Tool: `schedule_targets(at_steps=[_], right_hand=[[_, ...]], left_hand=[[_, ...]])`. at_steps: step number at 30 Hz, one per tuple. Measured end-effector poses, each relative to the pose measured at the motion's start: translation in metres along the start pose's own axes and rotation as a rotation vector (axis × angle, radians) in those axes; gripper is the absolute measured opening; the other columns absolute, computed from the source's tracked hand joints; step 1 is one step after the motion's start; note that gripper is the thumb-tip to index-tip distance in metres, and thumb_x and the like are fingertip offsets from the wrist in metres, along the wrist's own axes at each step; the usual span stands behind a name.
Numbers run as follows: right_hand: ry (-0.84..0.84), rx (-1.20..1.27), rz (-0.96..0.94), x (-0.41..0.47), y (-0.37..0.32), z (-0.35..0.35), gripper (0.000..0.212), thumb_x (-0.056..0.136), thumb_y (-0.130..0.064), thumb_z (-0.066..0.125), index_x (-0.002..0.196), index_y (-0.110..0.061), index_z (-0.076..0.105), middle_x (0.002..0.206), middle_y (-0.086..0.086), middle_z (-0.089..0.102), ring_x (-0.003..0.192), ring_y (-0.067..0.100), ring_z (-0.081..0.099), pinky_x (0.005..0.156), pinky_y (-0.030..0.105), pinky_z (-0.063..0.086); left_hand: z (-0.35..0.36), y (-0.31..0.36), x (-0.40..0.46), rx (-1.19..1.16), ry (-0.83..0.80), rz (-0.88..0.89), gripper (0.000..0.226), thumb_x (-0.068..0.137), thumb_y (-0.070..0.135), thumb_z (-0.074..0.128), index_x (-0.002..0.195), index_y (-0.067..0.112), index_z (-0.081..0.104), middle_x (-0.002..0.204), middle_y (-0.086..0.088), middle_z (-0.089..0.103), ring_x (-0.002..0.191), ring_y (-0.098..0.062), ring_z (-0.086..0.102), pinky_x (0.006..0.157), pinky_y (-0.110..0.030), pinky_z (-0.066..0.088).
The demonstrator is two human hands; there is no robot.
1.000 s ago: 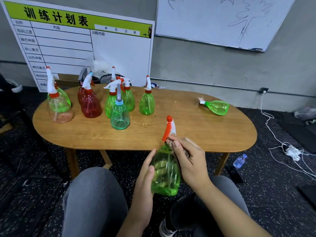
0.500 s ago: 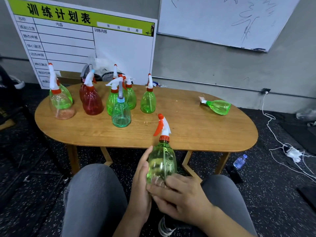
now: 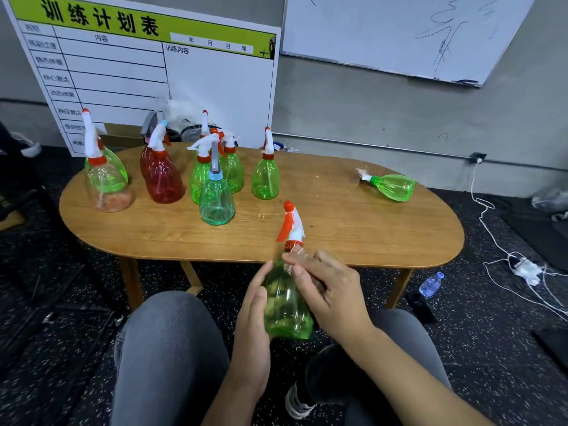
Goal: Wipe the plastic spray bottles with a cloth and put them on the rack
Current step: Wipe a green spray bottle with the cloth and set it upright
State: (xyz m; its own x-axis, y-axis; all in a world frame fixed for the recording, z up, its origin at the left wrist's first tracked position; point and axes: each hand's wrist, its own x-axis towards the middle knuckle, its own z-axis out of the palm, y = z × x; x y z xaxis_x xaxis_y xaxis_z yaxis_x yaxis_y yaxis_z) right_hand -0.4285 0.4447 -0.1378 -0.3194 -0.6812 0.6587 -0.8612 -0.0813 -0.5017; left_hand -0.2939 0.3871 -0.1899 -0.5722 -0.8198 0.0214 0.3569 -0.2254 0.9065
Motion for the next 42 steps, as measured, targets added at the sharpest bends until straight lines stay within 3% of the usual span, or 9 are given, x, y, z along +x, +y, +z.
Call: schedule_targets(at_steps=[5,11,15,18,23,28,32,37,42], right_hand=[[-0.13,-0.082,-0.323,-0.033,-0.012,-0.003,0.023,0.101,-0.028,0.068,0.12,-0.024,0.079,0.091,-0.012,0.059,0.075,0.002,0.055,0.07,0.011,0.038],[-0.155,-0.184,-0.528,-0.035,-0.005,-0.008,0.021,0.098,-0.029,0.072,0.117,-0.024,0.081,0.085,-0.005,0.052,0.071,0.01,0.052,0.059,0.021,0.048],[-0.039,-0.103,-0.257,-0.008,0.0,-0.001,0.028,0.105,-0.036,0.058,0.117,-0.023,0.08,0.084,-0.013,0.05,0.066,0.001,0.045,0.057,0.015,0.039],[0.005,-0.061,0.009,0.01,0.014,0.007,0.036,0.107,-0.044,0.051,0.123,-0.025,0.077,0.076,-0.006,0.062,0.059,0.006,0.047,0.047,0.028,0.042],[0.046,0.0,0.047,-0.005,0.006,0.012,0.037,0.107,-0.043,0.052,0.126,-0.023,0.076,0.074,-0.009,0.05,0.06,0.004,0.045,0.049,0.021,0.039],[-0.08,-0.087,-0.325,-0.04,-0.009,0.004,0.024,0.101,-0.03,0.066,0.12,-0.021,0.079,0.089,-0.009,0.053,0.071,0.003,0.05,0.062,0.013,0.04],[-0.152,-0.231,-0.548,-0.05,-0.007,-0.004,0.025,0.094,-0.027,0.076,0.118,-0.024,0.08,0.082,-0.003,0.056,0.068,0.012,0.056,0.052,0.026,0.049],[-0.051,-0.145,-0.334,-0.022,0.001,-0.004,0.024,0.103,-0.033,0.063,0.118,-0.024,0.08,0.082,-0.012,0.05,0.066,0.004,0.049,0.055,0.02,0.044],[0.031,-0.012,0.004,0.007,0.016,0.006,0.037,0.106,-0.045,0.052,0.12,-0.022,0.078,0.07,-0.007,0.049,0.058,0.007,0.045,0.045,0.036,0.044]], left_hand=[[0.0,0.002,-0.002,-0.081,-0.006,-0.03,0.044,0.115,0.026,0.028,0.15,0.034,0.053,0.134,-0.007,0.073,0.125,-0.028,0.07,0.1,-0.045,0.053],[0.003,0.006,-0.004,-0.108,-0.009,-0.026,0.043,0.115,0.026,0.028,0.148,0.031,0.054,0.132,-0.01,0.074,0.123,-0.03,0.071,0.098,-0.04,0.056],[0.002,0.005,0.0,-0.036,-0.001,-0.041,0.042,0.115,0.028,0.028,0.147,0.038,0.054,0.132,0.002,0.074,0.122,-0.023,0.071,0.091,-0.042,0.059],[0.002,0.003,0.0,-0.006,0.01,-0.037,0.042,0.115,0.03,0.031,0.149,0.036,0.053,0.133,0.006,0.073,0.123,-0.019,0.071,0.092,-0.043,0.059],[0.001,0.001,0.0,-0.03,0.023,-0.041,0.041,0.114,0.031,0.031,0.149,0.037,0.053,0.135,0.004,0.072,0.126,-0.02,0.069,0.096,-0.046,0.057],[0.001,0.003,-0.002,-0.115,0.025,-0.059,0.042,0.111,0.034,0.033,0.149,0.035,0.053,0.132,-0.011,0.074,0.123,-0.031,0.07,0.098,-0.045,0.053],[0.003,0.008,-0.007,-0.117,-0.024,-0.046,0.046,0.108,0.037,0.036,0.151,0.031,0.052,0.136,-0.011,0.071,0.125,-0.032,0.069,0.101,-0.044,0.052],[0.003,0.005,-0.003,-0.038,-0.017,-0.067,0.042,0.114,0.032,0.03,0.149,0.037,0.053,0.135,-0.004,0.073,0.125,-0.026,0.069,0.103,-0.052,0.054],[0.003,0.007,-0.003,0.018,-0.009,-0.055,0.04,0.108,0.054,0.045,0.144,0.043,0.056,0.137,0.006,0.071,0.127,-0.022,0.068,0.098,-0.048,0.058]])
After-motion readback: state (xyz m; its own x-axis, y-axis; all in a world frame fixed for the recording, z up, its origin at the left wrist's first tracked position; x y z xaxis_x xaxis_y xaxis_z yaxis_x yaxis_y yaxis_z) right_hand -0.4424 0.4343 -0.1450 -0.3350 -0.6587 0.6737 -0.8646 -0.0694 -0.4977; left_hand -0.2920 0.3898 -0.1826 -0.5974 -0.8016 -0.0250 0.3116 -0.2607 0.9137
